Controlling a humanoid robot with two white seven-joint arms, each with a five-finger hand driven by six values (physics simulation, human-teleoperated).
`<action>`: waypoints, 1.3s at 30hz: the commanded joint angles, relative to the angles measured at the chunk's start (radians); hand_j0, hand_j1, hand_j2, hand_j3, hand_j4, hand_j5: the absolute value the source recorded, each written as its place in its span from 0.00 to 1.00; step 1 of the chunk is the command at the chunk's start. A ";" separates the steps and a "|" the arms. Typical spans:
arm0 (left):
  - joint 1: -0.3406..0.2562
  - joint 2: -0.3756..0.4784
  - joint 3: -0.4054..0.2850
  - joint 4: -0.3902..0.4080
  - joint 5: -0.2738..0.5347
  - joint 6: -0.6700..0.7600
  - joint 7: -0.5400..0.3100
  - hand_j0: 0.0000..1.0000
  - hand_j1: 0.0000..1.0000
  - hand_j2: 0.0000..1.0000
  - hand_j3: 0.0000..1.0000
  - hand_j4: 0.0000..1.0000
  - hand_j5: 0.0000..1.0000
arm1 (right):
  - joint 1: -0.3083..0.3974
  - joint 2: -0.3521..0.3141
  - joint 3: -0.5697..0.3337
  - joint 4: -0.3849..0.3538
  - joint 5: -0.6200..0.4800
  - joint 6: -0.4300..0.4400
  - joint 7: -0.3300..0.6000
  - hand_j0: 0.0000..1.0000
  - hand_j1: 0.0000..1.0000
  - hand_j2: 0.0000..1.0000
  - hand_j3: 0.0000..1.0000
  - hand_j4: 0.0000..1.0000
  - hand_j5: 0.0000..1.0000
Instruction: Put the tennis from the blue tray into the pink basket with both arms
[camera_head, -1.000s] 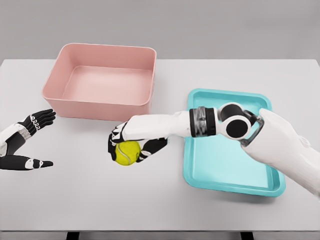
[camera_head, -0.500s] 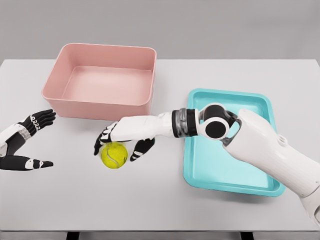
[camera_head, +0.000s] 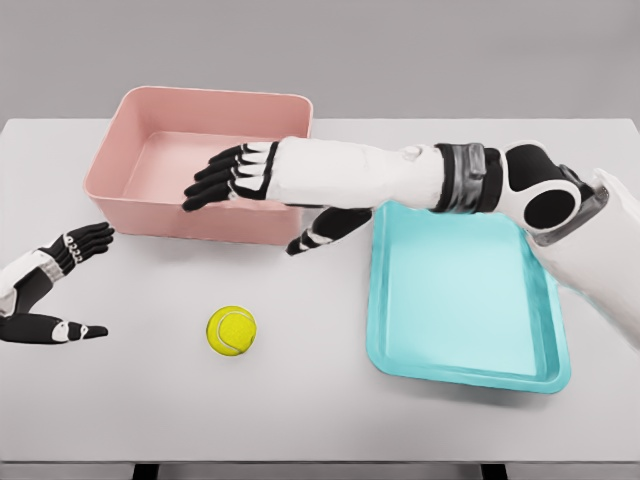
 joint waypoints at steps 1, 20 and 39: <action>0.000 0.001 -0.002 -0.001 -0.008 0.000 0.000 1.00 1.00 1.00 1.00 1.00 1.00 | 0.003 -0.088 -0.217 0.011 -0.174 -0.065 -0.001 1.00 1.00 1.00 1.00 1.00 1.00; -0.003 -0.041 -0.022 0.001 -0.103 0.000 0.000 1.00 1.00 1.00 1.00 1.00 1.00 | 0.327 -0.342 -0.312 0.069 -0.126 -0.074 -0.001 1.00 1.00 1.00 1.00 1.00 1.00; -0.037 -0.146 0.009 -0.016 -0.347 0.000 0.003 1.00 1.00 1.00 1.00 1.00 1.00 | 0.322 -0.339 -0.272 0.060 -0.102 -0.060 -0.001 1.00 1.00 1.00 1.00 1.00 1.00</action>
